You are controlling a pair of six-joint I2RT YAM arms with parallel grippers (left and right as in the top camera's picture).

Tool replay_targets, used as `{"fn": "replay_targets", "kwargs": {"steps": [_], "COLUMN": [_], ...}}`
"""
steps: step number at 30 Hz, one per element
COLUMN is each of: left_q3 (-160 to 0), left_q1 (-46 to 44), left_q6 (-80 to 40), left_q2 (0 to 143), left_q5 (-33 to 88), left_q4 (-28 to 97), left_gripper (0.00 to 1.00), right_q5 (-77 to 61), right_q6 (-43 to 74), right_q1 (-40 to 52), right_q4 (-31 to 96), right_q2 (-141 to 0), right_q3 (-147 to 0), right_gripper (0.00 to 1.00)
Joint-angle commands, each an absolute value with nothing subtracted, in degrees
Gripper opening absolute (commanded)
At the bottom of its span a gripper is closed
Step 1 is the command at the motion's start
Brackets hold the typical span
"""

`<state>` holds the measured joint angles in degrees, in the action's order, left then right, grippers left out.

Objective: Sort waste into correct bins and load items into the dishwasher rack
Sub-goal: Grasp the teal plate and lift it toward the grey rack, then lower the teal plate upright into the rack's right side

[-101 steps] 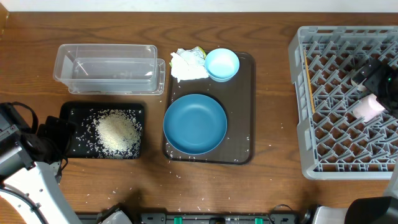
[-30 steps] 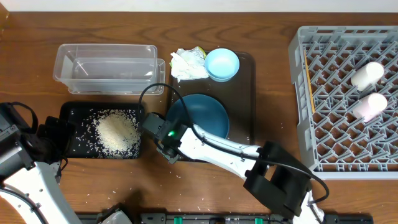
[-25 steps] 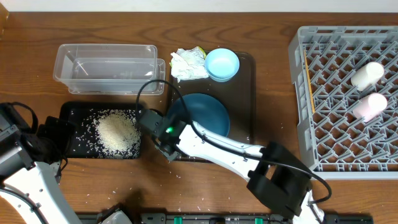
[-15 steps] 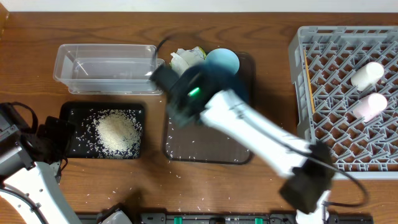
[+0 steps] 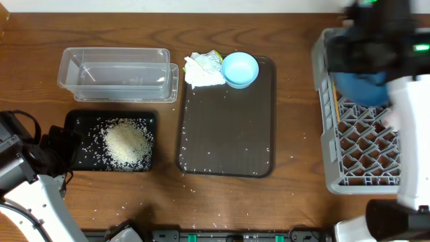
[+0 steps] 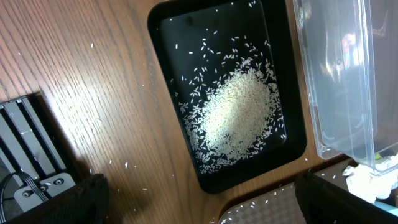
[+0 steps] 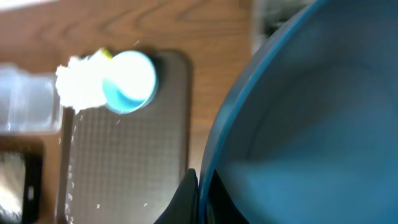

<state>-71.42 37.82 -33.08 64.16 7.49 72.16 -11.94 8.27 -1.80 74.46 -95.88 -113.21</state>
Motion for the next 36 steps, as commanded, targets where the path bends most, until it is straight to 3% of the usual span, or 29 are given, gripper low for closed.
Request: {"fn": "replay_targets", "kwargs": {"steps": [1, 11, 16, 24, 36], "left_q3": [-71.9, -71.9, -71.9, -71.9, -71.9], "left_q1": [38.1, 38.1, 38.1, 38.1, 38.1], "left_q6": [-33.5, -33.5, -33.5, -33.5, -33.5], "left_q2": [64.4, 64.4, 64.4, 64.4, 64.4], "left_q5": [6.8, 6.8, 6.8, 6.8, 6.8], "left_q4": [72.4, 72.4, 72.4, 72.4, 72.4], "left_gripper": [0.98, 0.98, 0.98, 0.98, 0.98], "right_q5": [-24.0, -51.6, -62.9, -73.4, -80.0], "right_q6": [3.5, -0.1, 6.8, 21.8, 25.4], "right_q1": [-11.9, -34.6, -41.1, -46.6, -48.9], "right_q4": [73.6, 62.6, 52.1, 35.6, 33.2], "right_q2": [-95.7, -101.1, -106.8, -117.7, -123.9], "right_q3": [-113.6, -113.6, -113.6, -113.6, -113.6], "right_gripper": [0.01, 0.01, 0.01, 0.01, 0.02]}}
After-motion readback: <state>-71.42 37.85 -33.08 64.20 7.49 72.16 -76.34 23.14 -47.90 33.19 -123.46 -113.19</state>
